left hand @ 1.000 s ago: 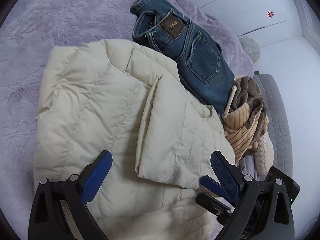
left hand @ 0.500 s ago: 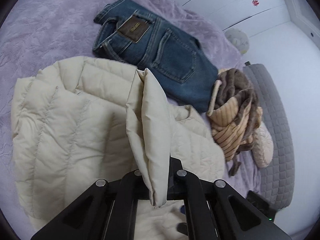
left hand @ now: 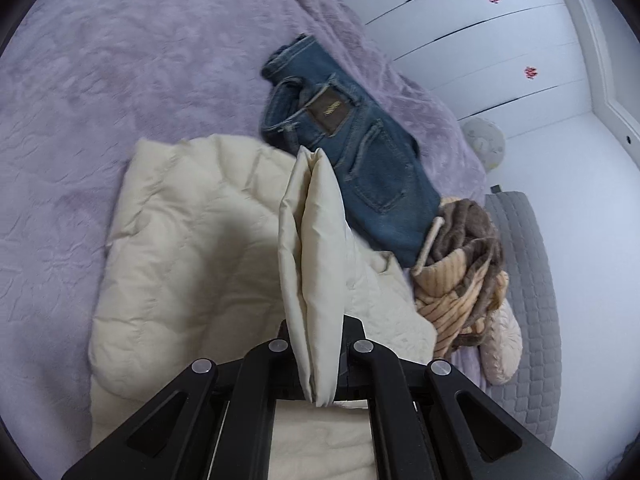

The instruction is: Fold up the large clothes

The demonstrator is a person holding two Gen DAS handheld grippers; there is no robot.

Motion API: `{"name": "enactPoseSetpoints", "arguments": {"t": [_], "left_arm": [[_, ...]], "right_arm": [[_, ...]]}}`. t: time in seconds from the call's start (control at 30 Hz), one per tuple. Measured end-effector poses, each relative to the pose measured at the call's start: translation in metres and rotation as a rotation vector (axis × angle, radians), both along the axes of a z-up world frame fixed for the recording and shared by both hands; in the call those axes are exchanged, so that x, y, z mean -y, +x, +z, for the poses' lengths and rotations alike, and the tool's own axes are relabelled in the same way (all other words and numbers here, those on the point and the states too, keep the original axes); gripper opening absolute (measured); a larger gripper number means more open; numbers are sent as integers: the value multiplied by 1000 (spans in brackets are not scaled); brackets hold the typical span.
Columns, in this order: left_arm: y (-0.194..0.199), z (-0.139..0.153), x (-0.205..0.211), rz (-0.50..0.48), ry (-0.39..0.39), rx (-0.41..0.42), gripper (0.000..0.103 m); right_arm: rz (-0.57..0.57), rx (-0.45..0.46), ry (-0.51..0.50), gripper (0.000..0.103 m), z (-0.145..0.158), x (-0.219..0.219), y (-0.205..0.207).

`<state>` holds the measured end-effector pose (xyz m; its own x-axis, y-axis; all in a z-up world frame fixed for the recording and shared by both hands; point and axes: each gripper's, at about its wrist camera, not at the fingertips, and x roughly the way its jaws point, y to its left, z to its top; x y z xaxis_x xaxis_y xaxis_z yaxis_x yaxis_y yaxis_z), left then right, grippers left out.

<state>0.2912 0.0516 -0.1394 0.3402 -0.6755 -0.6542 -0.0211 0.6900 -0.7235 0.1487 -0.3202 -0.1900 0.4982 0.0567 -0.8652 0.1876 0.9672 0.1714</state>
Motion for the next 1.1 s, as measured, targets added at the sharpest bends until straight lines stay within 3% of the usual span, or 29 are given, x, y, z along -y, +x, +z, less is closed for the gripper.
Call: {"name": "enactPoseSetpoints", "arguments": {"t": [0.1,0.23,0.37,0.43,0.5,0.6,0.7,0.77,0.8,0.83,0.97,1.1], "left_arm": [[-8,-32,2,-12,87,-60,5],[-15,-51,2,-16,148,-80,5],[-14,-54,2,-19,158,-78,5],[-13,-54,4,-25,170,-76,5],[-12,-55,5,-24,176,-77,5],[-11,-55,8,-19,183,-80,5],[-12,-52,10,-20,199,-82,5],[-12,-48,15,-31,214,-73,5],[-12,-46,18,-39,228,-66,5],[-12,-45,22,-47,240,-57,5],[-9,-51,30,-58,224,-65,5],[-9,-54,35,-65,230,-64,5]], "right_arm": [[-59,-22,80,37,-10,21,-3],[-6,-49,120,40,-4,22,-5],[88,-12,379,47,17,41,-30],[33,37,477,62,28,63,-40],[-76,80,535,64,30,90,-43],[-224,102,672,64,10,128,-24],[-277,94,792,64,-14,144,6],[-256,89,845,63,-24,143,27],[-241,77,848,42,-27,142,36],[-222,60,817,7,-29,139,44],[-215,-22,584,7,-43,135,61],[-227,-25,526,12,-50,137,59]]}}
